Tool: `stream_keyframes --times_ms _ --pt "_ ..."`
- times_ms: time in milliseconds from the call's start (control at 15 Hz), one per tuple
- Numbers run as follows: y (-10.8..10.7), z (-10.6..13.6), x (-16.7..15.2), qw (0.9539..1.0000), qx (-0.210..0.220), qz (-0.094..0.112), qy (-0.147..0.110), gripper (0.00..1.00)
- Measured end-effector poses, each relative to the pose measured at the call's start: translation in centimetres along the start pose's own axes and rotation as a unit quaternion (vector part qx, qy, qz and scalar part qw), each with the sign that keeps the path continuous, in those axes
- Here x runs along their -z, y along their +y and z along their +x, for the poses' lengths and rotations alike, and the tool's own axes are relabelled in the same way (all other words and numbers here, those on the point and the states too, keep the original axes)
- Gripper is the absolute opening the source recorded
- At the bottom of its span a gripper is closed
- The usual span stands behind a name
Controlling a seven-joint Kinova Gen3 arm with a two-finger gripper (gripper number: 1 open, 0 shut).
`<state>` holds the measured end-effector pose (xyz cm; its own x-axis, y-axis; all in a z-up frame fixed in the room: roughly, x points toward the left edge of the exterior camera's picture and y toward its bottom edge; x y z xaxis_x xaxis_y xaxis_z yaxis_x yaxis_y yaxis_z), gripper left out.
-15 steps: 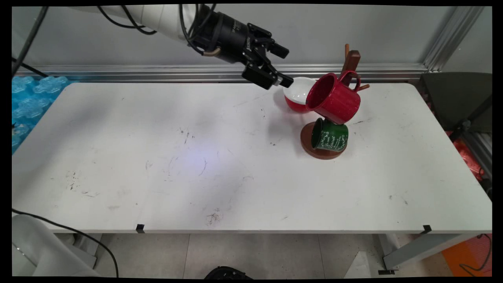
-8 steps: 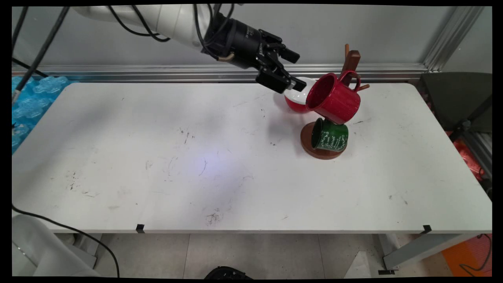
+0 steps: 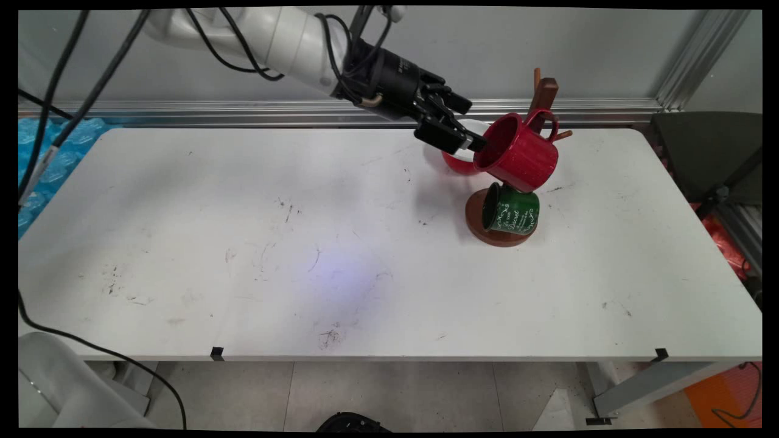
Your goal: Pick up the red mug from the rack
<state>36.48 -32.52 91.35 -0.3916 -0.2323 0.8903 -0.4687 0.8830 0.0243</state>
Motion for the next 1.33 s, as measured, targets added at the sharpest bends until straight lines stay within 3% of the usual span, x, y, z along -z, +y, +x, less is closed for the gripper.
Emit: stream_keyframes --times_ms 467,1333 --pt "0.8 0.3 -2.2 0.9988 0.048 -0.012 0.001 1.00" --pt "1.0 -0.7 -5.7 0.9944 0.105 -0.006 -0.009 1.00"
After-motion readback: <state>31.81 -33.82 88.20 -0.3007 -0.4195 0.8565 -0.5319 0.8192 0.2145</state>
